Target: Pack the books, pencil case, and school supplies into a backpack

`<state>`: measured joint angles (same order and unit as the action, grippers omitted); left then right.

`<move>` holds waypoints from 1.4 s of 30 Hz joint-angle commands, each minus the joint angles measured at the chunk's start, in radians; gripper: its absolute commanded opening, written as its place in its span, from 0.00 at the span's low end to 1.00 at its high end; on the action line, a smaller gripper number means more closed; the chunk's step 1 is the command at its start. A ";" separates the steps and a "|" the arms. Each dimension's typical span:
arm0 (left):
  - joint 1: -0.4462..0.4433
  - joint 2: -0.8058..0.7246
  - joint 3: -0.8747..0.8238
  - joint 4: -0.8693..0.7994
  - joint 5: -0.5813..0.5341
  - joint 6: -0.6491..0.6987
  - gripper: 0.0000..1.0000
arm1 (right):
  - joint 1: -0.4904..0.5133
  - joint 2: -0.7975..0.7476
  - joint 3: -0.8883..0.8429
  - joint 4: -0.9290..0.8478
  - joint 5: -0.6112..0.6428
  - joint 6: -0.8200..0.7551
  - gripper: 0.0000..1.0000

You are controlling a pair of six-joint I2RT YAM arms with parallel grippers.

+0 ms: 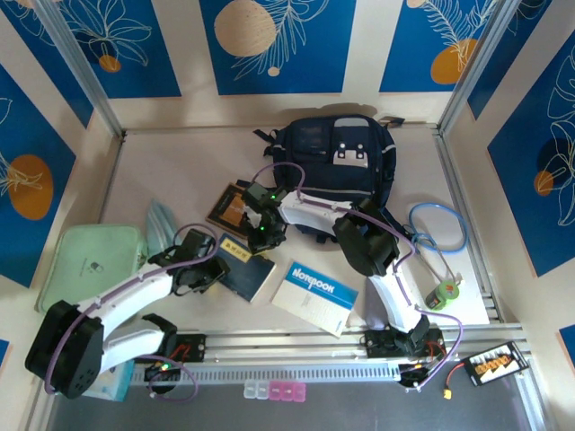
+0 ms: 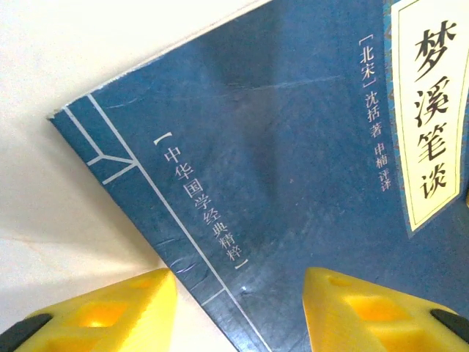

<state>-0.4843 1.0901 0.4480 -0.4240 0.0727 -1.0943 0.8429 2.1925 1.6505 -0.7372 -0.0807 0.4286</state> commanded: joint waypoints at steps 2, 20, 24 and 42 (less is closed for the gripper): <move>0.007 0.017 0.014 0.046 0.030 -0.007 0.46 | -0.016 0.079 -0.029 -0.058 0.076 0.019 0.13; 0.005 -0.114 0.048 0.235 0.130 0.005 0.36 | -0.026 0.082 -0.044 -0.037 0.049 0.023 0.13; 0.004 -0.051 0.052 0.242 0.136 0.022 0.35 | -0.027 0.079 -0.047 -0.032 0.045 0.021 0.13; 0.005 -0.136 0.276 0.060 0.029 0.142 0.00 | -0.231 -0.402 -0.250 0.261 -0.166 0.164 0.47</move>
<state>-0.4808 0.9646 0.6502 -0.3759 0.1219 -0.9974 0.6769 1.9198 1.4597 -0.6052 -0.1402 0.5243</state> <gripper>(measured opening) 0.117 0.454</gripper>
